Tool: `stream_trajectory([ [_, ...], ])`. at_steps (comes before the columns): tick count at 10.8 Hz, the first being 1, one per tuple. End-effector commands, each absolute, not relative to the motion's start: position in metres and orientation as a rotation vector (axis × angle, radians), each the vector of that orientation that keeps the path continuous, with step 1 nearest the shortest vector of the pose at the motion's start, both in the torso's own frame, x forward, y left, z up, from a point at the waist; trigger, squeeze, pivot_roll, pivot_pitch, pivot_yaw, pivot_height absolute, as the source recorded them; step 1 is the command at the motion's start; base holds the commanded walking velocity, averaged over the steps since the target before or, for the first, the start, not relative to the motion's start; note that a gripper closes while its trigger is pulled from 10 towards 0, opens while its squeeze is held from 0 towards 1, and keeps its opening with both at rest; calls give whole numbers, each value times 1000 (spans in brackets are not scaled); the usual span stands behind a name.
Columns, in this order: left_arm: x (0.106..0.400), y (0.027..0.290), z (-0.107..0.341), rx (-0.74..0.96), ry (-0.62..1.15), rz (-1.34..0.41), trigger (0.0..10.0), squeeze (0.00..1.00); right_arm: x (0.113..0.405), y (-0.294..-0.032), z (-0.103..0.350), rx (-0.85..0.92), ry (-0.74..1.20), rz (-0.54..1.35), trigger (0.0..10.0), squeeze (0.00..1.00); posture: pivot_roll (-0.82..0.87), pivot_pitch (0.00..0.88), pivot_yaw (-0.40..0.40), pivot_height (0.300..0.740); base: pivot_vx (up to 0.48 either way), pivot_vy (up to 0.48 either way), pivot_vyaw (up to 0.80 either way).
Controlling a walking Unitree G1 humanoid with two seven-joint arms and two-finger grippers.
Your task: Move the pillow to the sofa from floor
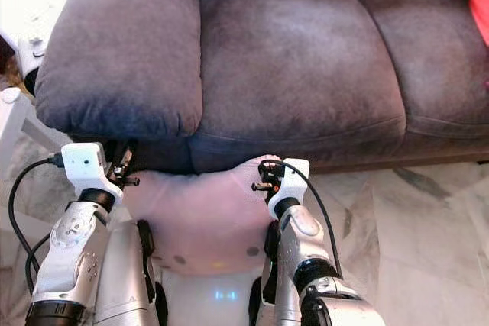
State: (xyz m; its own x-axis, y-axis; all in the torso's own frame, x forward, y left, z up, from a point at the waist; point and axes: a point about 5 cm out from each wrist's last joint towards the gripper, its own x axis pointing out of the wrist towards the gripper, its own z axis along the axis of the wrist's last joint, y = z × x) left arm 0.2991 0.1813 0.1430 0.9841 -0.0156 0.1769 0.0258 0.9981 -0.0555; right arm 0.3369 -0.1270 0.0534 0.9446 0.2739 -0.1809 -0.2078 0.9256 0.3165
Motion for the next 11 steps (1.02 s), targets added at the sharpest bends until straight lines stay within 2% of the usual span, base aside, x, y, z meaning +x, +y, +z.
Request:
stream_trajectory([
  [1, 298, 185, 140, -51, -176, -13, 10000, 0, 349, -132, 81, 284, 69, 238, 10000, 0, 186, 162, -56, 507, 0, 0, 0],
  [10, 305, 184, 142, -54, -196, -21, 10000, 0, 350, -124, 83, 279, 64, 243, 10000, 0, 185, 161, -57, 507, 0, 0, 0],
  [11, 306, 184, 142, -54, -196, -20, 10000, 0, 349, -123, 83, 279, 64, 248, 10000, 0, 185, 159, -57, 520, 0, 0, 0],
])
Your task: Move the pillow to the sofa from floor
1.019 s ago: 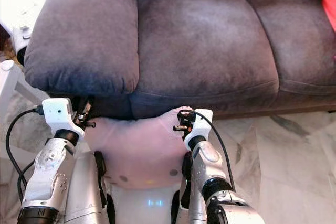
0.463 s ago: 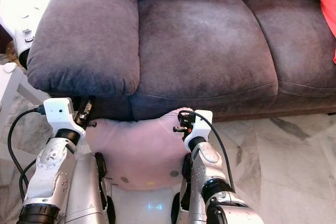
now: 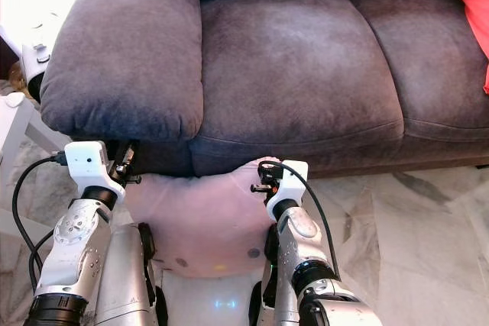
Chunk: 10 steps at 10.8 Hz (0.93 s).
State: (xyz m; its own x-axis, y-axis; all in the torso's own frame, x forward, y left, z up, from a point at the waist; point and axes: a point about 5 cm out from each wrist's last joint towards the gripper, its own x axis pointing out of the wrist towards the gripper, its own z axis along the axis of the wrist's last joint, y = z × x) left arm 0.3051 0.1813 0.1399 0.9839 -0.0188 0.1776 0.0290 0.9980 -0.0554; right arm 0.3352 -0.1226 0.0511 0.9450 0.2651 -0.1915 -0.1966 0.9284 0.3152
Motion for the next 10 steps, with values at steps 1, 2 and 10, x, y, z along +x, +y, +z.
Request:
stream_trajectory([
  [1, 306, 183, 142, -56, -195, -22, 10000, 0, 349, -123, 82, 278, 67, 248, 10000, 0, 186, 158, -56, 536, 0, 0, 0],
  [2, 303, 183, 140, -50, -196, -20, 10000, 0, 349, -123, 82, 277, 69, 245, 10000, 0, 184, 156, -55, 553, 0, 0, 0],
  [10, 277, 197, 150, -30, -260, 73, 10000, 0, 352, -127, 87, 273, 49, 234, 10000, 0, 185, 130, -45, 627, 0, 0, 0],
])
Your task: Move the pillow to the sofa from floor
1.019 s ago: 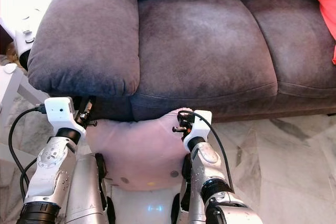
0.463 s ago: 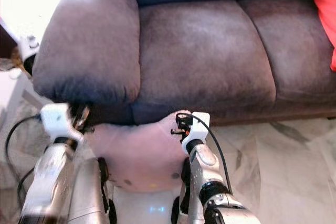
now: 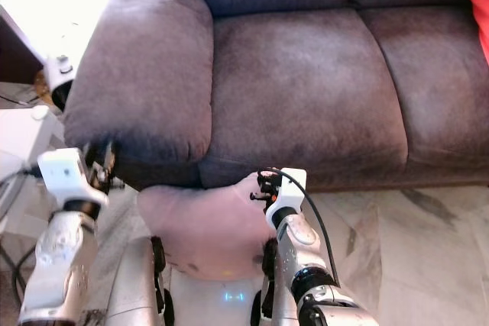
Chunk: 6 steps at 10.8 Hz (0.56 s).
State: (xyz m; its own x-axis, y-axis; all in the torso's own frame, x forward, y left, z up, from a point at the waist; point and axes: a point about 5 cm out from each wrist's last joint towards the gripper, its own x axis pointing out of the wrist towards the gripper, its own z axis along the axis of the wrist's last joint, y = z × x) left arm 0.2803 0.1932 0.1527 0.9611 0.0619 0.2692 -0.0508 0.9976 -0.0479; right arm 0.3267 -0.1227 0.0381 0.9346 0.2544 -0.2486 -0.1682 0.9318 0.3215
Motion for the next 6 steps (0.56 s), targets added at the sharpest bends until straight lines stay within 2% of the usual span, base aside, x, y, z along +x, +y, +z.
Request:
stream_trajectory([
  [1, 278, 195, 152, -33, -264, 70, 10000, 0, 352, -127, 88, 272, 46, 237, 10000, 0, 182, 132, -48, 636, 0, 0, 0],
  [6, 277, 191, 156, -46, -277, 70, 10000, 0, 352, -121, 90, 259, 38, 267, 10000, 0, 180, 145, -61, 677, 0, 0, 0],
])
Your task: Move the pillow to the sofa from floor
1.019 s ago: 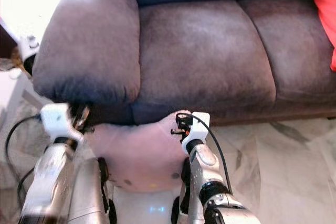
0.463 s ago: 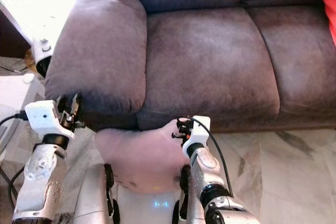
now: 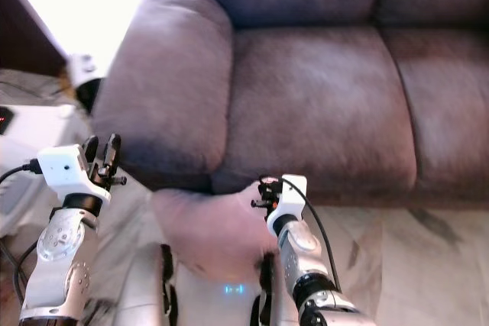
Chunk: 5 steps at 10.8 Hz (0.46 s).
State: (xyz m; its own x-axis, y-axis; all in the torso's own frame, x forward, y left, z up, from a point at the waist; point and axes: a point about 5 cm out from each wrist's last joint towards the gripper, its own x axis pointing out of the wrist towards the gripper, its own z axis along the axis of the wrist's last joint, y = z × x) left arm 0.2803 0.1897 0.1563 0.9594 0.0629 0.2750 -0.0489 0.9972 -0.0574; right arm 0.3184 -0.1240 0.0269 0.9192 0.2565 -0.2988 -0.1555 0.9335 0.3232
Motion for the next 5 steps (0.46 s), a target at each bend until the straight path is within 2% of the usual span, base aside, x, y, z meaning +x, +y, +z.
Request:
stream_trajectory([
  [1, 277, 190, 156, -50, -279, 68, 10000, 0, 352, -115, 95, 227, 11, 298, 10000, 0, 177, 146, -63, 689, 0, 0, 0],
  [3, 278, 189, 156, -55, -278, 69, 10000, 0, 353, -112, 102, 198, -15, 326, 10000, 0, 171, 144, -66, 718, 0, 0, 0],
  [5, 279, 187, 157, -60, -283, 68, 10000, 0, 356, -113, 111, 190, -47, 332, 10000, 0, 170, 140, -68, 718, 0, 0, 0],
])
